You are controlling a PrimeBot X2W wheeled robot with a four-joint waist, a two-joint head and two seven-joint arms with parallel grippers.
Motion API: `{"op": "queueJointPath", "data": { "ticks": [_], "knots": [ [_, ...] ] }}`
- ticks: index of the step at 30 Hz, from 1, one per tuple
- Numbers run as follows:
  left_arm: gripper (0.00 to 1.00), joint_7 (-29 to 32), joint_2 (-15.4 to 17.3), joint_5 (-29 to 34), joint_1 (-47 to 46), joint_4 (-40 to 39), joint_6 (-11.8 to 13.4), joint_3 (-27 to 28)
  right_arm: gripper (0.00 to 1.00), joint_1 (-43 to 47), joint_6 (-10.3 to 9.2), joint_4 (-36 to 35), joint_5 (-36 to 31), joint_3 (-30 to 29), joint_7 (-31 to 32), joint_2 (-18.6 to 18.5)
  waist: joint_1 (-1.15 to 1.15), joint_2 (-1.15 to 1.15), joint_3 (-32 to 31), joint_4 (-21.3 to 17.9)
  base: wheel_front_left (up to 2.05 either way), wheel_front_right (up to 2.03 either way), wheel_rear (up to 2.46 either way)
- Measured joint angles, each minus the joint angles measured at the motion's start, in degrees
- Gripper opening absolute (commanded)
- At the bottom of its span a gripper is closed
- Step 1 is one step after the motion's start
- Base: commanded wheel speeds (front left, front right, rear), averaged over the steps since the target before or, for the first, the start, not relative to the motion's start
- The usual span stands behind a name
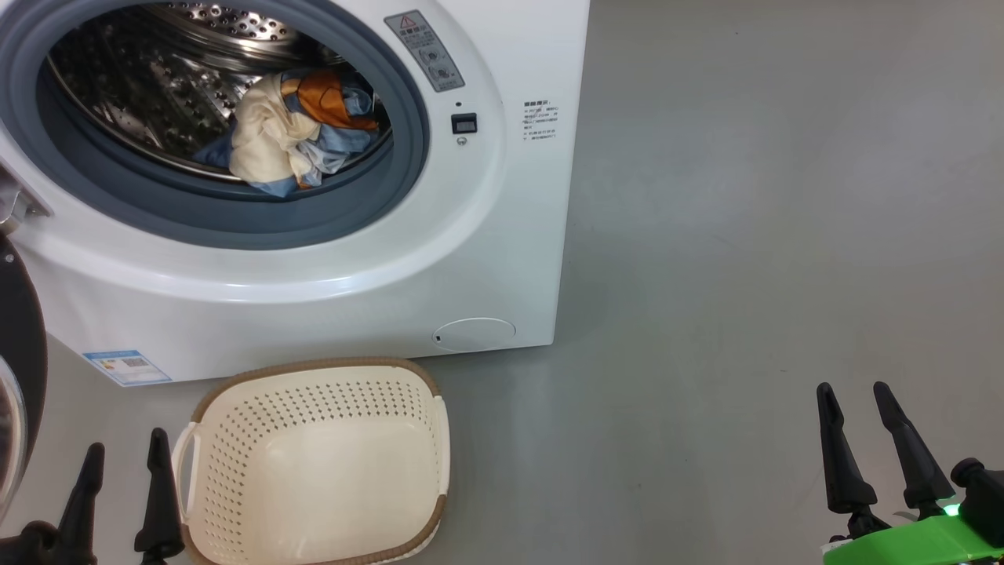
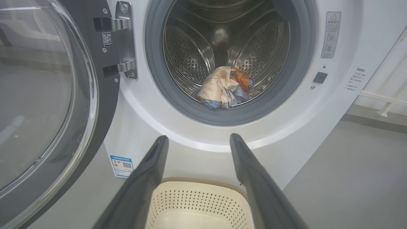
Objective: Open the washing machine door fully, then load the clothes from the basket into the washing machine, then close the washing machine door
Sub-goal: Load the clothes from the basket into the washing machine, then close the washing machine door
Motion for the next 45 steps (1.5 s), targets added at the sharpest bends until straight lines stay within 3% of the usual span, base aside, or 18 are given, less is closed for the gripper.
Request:
{"op": "queueJointPath", "data": {
  "ticks": [34, 45],
  "knots": [
    [1.00, 0.0, 0.2, -0.4, 0.0, 0.0, 0.0, -0.4, 1.00, 0.0, 0.00, 0.0, 0.0, 0.1, 0.0, 0.0, 0.00, 0.00, -0.2, 0.1, 0.00, 0.00, 0.00],
    [1.00, 0.0, 0.2, -0.9, 0.0, -0.1, 0.0, -0.5, 1.00, 0.0, 0.00, 0.0, 0.0, 0.1, 0.0, -0.1, 0.00, 0.00, -0.4, 0.3, -0.84, 0.84, 0.00]
  ]
}}
